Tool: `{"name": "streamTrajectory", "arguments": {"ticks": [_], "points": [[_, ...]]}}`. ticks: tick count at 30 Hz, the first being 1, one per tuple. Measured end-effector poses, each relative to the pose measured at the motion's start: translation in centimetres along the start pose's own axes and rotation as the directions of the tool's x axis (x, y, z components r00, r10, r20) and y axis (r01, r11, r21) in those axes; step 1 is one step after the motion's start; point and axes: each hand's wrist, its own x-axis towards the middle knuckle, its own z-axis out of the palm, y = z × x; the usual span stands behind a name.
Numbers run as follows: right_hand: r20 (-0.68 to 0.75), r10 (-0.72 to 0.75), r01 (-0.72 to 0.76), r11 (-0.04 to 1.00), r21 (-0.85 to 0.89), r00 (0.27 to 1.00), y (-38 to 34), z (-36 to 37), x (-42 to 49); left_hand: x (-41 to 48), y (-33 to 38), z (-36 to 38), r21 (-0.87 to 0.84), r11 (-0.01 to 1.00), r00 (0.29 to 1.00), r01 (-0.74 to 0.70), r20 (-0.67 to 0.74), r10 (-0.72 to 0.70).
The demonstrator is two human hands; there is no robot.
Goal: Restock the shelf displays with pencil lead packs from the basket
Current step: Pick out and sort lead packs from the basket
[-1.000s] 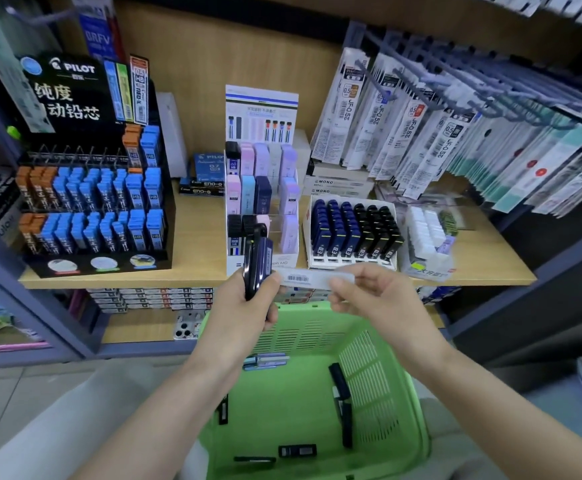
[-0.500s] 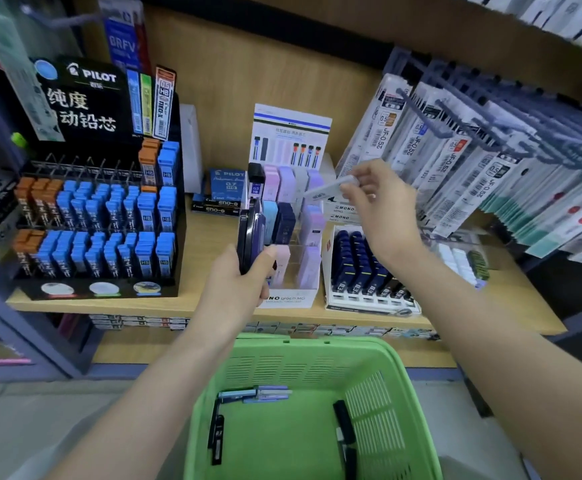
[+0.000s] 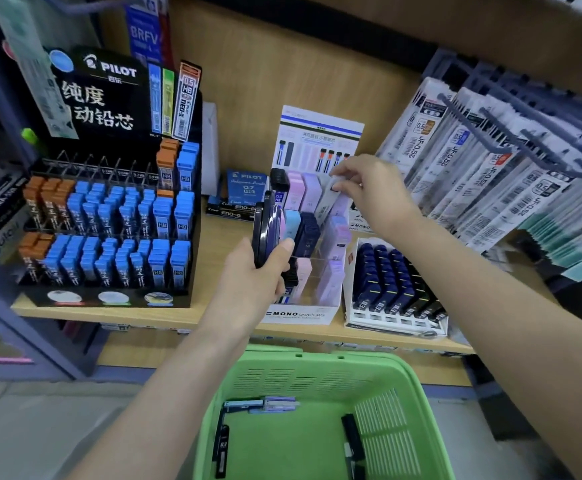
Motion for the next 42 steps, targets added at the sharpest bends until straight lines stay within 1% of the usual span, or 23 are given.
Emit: {"name": "streamTrajectory", "arguments": {"ticks": [3, 5, 7, 10, 14, 17, 19, 20, 21, 22, 24, 25, 26, 27, 31, 33, 35, 38, 42], "points": [[0.079, 0.035, -0.035, 0.999, -0.010, 0.996, 0.0, -0.4, 0.8, 0.1, 0.0, -0.1, -0.013, 1.000, 1.000, 0.010, 0.004, -0.010], [0.134, 0.020, -0.015, 0.999, -0.041, 0.991, 0.2, -0.4, 1.0, 0.2, 0.1, -0.2, -0.016, 1.000, 1.000, 0.014, 0.002, -0.014], [0.145, -0.003, 0.013, 0.998, -0.069, 0.989, 0.5, -0.2, 1.0, 0.4, 0.1, -0.2, -0.018, 1.000, 1.000, 0.018, -0.002, -0.018], [0.098, -0.051, 0.060, 0.994, -0.088, 0.994, 0.7, 0.2, 0.7, 0.5, 0.2, 0.0, -0.008, 1.000, 1.000, 0.017, 0.005, -0.017], [0.005, -0.062, 0.063, 0.994, -0.092, 0.998, 0.8, 1.1, 0.2, 0.5, 0.2, 0.4, -0.024, 1.000, 1.000, 0.011, 0.030, -0.010], [-0.059, -0.043, 0.036, 0.994, -0.104, 0.997, 0.6, 1.4, -0.3, 0.6, 0.4, 0.6, -0.109, 0.989, 0.995, 0.096, 0.042, -0.092], [-0.148, -0.018, 0.015, 1.000, -0.016, 0.989, -0.3, 1.2, -0.9, 0.7, 0.5, 0.7, -0.195, 0.969, 0.988, 0.154, 0.056, -0.146], [-0.183, 0.014, -0.002, 0.998, 0.069, 0.983, -1.0, 1.0, -1.4, 0.7, 0.5, 0.7, -0.217, 0.962, 0.986, 0.165, 0.060, -0.156], [-0.182, 0.053, -0.023, 0.986, 0.167, 0.982, -1.7, 0.7, -2.0, 0.8, 0.5, 0.7, -0.230, 0.959, 0.986, 0.165, 0.063, -0.154], [-0.130, 0.090, -0.052, 0.962, 0.267, 0.987, -2.5, 0.4, -2.7, 0.7, 0.4, 0.8, -0.241, 0.958, 0.987, 0.158, 0.068, -0.146], [0.095, 0.115, -0.145, 0.888, 0.436, 0.989, -4.0, -0.3, -4.3, 0.7, 0.4, 0.9, -0.257, 0.955, 0.988, 0.146, 0.090, -0.127], [0.204, 0.103, -0.193, 0.852, 0.487, 0.973, -4.5, -0.6, -5.1, 0.6, 0.4, 1.0, -0.257, 0.956, 0.988, 0.139, 0.104, -0.116], [0.273, 0.091, -0.228, 0.821, 0.524, 0.958, -4.9, -0.7, -5.7, 0.5, 0.5, 1.1, -0.250, 0.960, 0.988, 0.128, 0.116, -0.102], [0.308, 0.093, -0.259, 0.789, 0.557, 0.947, -5.1, -0.9, -6.2, 0.4, 0.5, 1.2, -0.236, 0.965, 0.988, 0.111, 0.128, -0.083], [0.356, 0.209, -0.403, 0.635, 0.659, 0.911, -5.3, -1.4, -7.1, 0.0, 0.2, 1.6, -0.167, 0.985, 0.987, 0.038, 0.160, -0.010], [0.374, 0.242, -0.442, 0.577, 0.686, 0.895, -5.1, -1.8, -7.4, -0.1, 0.2, 1.7, -0.174, 0.984, 0.987, 0.043, 0.159, -0.015], [0.375, 0.254, -0.452, 0.536, 0.713, 0.892, -4.7, -2.2, -7.8, 0.0, 0.2, 1.6, -0.213, 0.975, 0.989, 0.071, 0.142, -0.041], [0.346, 0.264, -0.435, 0.506, 0.745, 0.900, -4.3, -2.7, -8.6, 0.2, 0.1, 1.4, -0.244, 0.963, 0.989, 0.113, 0.121, -0.086], [0.308, 0.278, -0.412, 0.524, 0.745, 0.910, -4.1, -3.2, -10.0, 0.0, 0.0, 1.5, -0.215, 0.973, 0.992, 0.088, 0.107, -0.066]]}}
